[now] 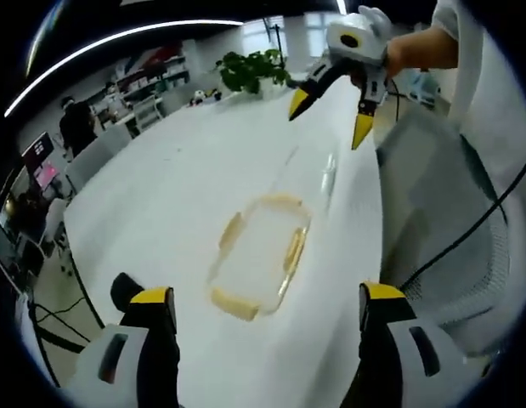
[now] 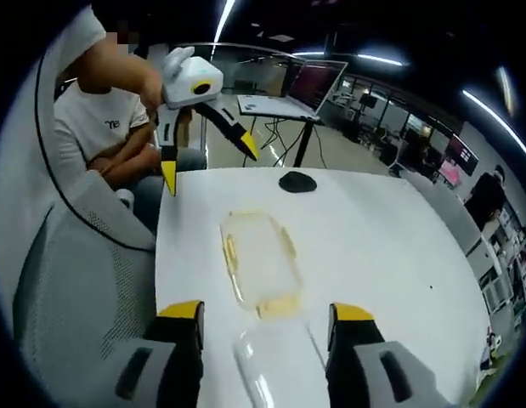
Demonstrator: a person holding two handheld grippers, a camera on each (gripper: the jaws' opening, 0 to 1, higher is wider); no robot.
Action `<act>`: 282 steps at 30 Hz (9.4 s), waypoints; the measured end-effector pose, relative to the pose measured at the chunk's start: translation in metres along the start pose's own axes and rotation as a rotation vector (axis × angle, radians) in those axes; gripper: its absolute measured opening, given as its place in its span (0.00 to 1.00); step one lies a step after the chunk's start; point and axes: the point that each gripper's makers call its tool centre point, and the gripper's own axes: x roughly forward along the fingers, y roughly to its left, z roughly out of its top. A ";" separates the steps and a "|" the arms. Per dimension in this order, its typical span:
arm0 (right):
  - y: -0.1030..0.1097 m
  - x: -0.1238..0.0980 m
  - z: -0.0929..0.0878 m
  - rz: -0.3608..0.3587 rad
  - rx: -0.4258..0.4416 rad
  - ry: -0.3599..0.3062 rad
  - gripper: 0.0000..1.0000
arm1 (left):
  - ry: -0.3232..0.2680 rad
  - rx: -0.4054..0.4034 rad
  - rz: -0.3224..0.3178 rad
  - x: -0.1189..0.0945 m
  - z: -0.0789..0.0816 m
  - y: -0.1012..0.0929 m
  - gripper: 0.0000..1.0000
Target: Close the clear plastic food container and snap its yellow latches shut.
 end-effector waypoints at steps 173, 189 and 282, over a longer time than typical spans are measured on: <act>-0.046 -0.066 -0.078 0.275 -0.195 0.304 0.36 | 0.319 0.272 -0.307 0.071 0.105 -0.027 0.37; -0.056 -0.081 -0.121 0.277 -0.175 0.309 0.36 | 0.340 0.297 -0.312 0.107 0.127 -0.043 0.36; -0.067 -0.076 -0.182 0.293 -0.193 0.404 0.47 | 0.363 0.199 -0.276 0.148 0.112 -0.053 0.44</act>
